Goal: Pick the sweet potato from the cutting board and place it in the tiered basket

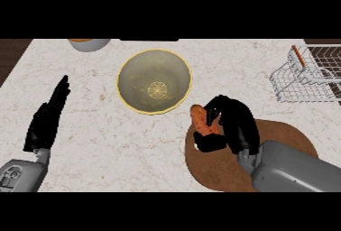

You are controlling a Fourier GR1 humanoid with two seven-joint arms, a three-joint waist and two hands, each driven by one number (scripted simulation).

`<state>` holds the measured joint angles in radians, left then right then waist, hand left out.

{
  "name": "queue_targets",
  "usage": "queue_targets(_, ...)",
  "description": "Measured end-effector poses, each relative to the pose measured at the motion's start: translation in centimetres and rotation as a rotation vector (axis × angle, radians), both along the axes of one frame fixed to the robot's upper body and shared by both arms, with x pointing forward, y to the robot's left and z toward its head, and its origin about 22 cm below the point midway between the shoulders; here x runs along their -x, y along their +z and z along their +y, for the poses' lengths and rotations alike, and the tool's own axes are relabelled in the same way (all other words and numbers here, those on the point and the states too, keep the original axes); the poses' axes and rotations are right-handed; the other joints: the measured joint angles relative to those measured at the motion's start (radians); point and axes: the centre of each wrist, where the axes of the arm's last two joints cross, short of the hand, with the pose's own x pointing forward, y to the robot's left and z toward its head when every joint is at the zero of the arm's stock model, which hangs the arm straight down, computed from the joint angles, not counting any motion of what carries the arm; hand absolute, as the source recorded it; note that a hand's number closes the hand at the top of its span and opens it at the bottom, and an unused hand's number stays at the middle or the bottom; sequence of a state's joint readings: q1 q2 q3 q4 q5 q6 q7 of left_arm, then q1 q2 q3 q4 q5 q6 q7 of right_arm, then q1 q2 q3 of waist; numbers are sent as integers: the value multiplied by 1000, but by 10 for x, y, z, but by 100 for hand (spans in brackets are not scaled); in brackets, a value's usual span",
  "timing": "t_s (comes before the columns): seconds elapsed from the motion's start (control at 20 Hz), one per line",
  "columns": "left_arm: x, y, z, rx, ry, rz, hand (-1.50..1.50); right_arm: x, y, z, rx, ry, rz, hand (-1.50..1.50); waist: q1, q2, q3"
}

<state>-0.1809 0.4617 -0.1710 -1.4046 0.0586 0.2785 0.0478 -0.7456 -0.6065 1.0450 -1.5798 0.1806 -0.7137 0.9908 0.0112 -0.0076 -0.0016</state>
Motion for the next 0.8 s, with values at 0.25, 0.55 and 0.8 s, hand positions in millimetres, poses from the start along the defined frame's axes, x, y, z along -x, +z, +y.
queue_targets(0.25,2,3,7,5,21,1,0,0,54,-15,11,15,-233,150,-22,-4,0)
queue_targets(0.55,6,1,8,-1,20,-5,0,-5,115,-46,74,-59,-406,150,-23,0,1)
queue_targets(0.8,10,0,1,5,13,-7,0,-11,147,-75,145,-99,-415,150,-16,4,1)
